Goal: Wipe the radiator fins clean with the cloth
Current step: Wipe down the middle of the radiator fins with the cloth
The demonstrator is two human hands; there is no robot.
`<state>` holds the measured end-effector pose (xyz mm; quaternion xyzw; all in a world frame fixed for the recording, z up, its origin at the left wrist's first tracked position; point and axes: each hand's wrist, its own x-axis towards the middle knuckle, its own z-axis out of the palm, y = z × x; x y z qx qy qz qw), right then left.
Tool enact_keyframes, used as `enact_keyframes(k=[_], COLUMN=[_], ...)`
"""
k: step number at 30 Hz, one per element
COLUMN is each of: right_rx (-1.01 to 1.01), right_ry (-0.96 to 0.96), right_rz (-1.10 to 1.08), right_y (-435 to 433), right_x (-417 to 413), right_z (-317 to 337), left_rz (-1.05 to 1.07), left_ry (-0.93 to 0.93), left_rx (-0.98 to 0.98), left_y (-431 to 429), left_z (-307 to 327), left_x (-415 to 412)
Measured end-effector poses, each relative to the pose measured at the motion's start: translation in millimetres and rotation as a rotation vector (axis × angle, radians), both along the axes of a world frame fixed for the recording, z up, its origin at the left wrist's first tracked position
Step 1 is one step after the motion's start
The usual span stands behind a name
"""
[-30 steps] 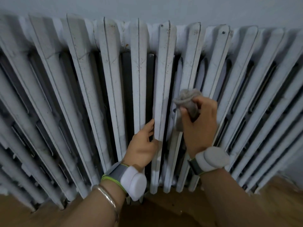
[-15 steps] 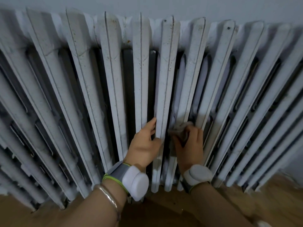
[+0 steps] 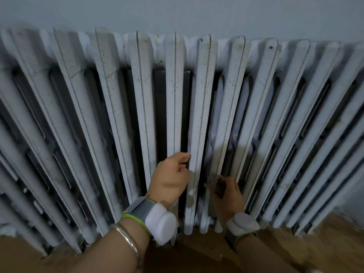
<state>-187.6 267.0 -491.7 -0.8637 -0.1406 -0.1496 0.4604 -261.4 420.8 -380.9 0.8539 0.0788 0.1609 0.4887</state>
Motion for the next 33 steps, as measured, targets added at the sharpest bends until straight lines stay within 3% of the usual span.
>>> enact_keyframes(k=[9, 13, 17, 25, 33], right_rx=[0.121, 0.095, 0.131, 0.102, 0.049], right_ry=[-0.325, -0.510, -0.536, -0.496, -0.363], right_rz=[0.122, 0.079, 0.016, -0.009, 0.022], right_y=[24.1, 39.1, 47.5, 59.7, 62.4], right_x=[-24.4, -18.9, -15.0, -2.2, 0.9], right_z=[94.3, 136.6, 155.2, 124.0, 33.2], left_rz=[0.308, 0.339, 0.350, 0.293, 0.198], left_ry=[-0.116, -0.091, -0.065, -0.028, 0.009], left_rx=[0.044, 0.032, 0.003, -0.002, -0.149], left_y=[16.9, 14.0, 12.7, 15.2, 20.9], left_z=[23.3, 34.2, 39.0, 31.4, 10.5], left_x=[-12.2, -11.0, -8.0, -7.0, 1.3])
